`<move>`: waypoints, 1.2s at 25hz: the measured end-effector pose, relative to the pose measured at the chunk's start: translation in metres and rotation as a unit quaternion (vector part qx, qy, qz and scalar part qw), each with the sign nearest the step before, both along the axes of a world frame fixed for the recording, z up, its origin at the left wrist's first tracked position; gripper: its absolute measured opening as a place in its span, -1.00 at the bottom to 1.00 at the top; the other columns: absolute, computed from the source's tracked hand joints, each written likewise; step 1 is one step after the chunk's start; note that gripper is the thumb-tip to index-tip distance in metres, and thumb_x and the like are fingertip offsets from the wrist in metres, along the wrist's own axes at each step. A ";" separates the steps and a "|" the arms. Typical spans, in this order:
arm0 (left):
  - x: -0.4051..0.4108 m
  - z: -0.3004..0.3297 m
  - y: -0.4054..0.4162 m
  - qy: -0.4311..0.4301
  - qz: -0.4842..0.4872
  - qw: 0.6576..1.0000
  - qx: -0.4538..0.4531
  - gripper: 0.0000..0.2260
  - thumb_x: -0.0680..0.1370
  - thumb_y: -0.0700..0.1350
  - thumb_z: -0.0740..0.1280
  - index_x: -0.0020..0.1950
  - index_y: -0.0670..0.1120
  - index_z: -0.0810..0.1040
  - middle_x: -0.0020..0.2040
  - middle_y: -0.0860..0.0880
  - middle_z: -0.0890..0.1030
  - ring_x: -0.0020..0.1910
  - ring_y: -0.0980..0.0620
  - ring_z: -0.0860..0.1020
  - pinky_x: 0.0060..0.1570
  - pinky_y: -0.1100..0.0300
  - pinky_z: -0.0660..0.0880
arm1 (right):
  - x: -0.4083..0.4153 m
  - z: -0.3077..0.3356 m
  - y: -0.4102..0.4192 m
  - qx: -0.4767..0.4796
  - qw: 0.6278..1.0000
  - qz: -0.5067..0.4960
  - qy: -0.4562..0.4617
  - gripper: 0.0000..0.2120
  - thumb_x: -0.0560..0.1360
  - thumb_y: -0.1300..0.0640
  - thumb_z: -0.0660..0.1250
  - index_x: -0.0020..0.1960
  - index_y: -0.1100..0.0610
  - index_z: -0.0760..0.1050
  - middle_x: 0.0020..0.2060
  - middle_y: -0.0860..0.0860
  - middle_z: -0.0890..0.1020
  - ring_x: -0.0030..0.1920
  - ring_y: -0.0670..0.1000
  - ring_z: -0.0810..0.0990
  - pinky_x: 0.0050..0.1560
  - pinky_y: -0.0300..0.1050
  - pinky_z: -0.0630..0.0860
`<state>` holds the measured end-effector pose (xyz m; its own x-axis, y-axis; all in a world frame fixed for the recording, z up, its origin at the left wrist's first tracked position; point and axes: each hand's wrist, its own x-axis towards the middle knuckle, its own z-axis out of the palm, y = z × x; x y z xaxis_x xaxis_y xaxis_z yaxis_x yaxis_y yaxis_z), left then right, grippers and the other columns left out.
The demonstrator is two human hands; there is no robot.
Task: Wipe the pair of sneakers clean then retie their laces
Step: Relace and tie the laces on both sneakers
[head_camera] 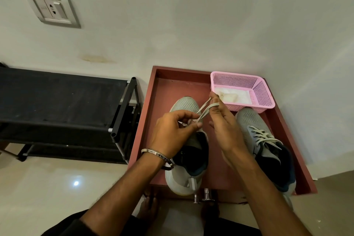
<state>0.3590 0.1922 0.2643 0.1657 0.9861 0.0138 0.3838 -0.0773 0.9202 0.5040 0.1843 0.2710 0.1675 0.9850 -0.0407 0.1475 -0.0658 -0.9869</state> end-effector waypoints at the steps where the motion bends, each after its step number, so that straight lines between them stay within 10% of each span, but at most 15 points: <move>1: 0.002 0.001 -0.002 0.036 -0.005 0.999 0.024 -0.81 0.45 0.01 0.50 0.05 0.09 0.67 -0.14 0.12 0.66 -0.24 0.23 0.57 -0.16 0.33 0.55 | 0.000 0.000 0.000 0.008 1.000 0.009 -0.003 -0.53 0.59 -0.14 0.15 0.49 -0.14 0.28 0.47 -0.21 0.32 0.42 -0.22 0.33 0.45 0.00 0.32; 6: 0.011 0.002 -0.004 0.109 0.009 0.987 0.116 -0.90 0.54 0.01 0.39 -0.05 0.02 0.67 -0.17 0.09 0.64 -0.21 0.14 0.55 -0.21 0.18 0.52 | 0.003 -0.001 0.000 0.027 0.999 0.024 -0.023 -0.41 0.47 -0.21 0.20 0.48 -0.09 0.33 0.46 -0.15 0.37 0.38 -0.28 0.35 0.39 -0.25 0.32; 12: 0.007 -0.004 0.003 0.043 0.046 0.998 0.030 -0.85 0.59 0.00 0.32 -0.09 -0.06 0.54 -0.24 0.03 0.64 -0.24 0.06 0.60 -0.17 -0.03 0.56 | 0.028 -0.015 -0.001 0.079 0.924 -0.055 -0.370 -0.72 0.48 0.00 0.45 0.19 -0.08 0.62 0.11 -0.11 0.67 0.14 -0.07 0.61 0.16 -0.12 0.53; 21: 0.003 -0.005 0.010 -0.156 0.080 0.979 -0.102 -0.80 0.54 -0.08 0.41 -0.08 -0.21 0.69 -0.23 -0.14 0.70 -0.29 -0.01 0.58 -0.27 0.18 0.50 | 0.025 0.005 -0.006 0.115 0.979 0.148 -0.084 -0.93 0.49 0.21 0.33 -0.13 0.19 0.57 -0.35 0.13 0.54 -0.32 0.10 0.51 -0.26 -0.10 0.46; 30: -0.003 0.006 0.008 -0.239 0.012 0.960 -0.145 -0.94 0.52 -0.28 0.41 -0.04 -0.23 0.66 -0.27 -0.03 0.68 -0.30 0.19 0.65 -0.32 0.41 0.51 | 0.016 -0.014 0.001 0.048 0.977 0.092 -0.189 -0.86 0.55 0.09 0.36 0.06 -0.08 0.64 -0.21 -0.14 0.66 -0.21 -0.16 0.61 -0.14 -0.14 0.59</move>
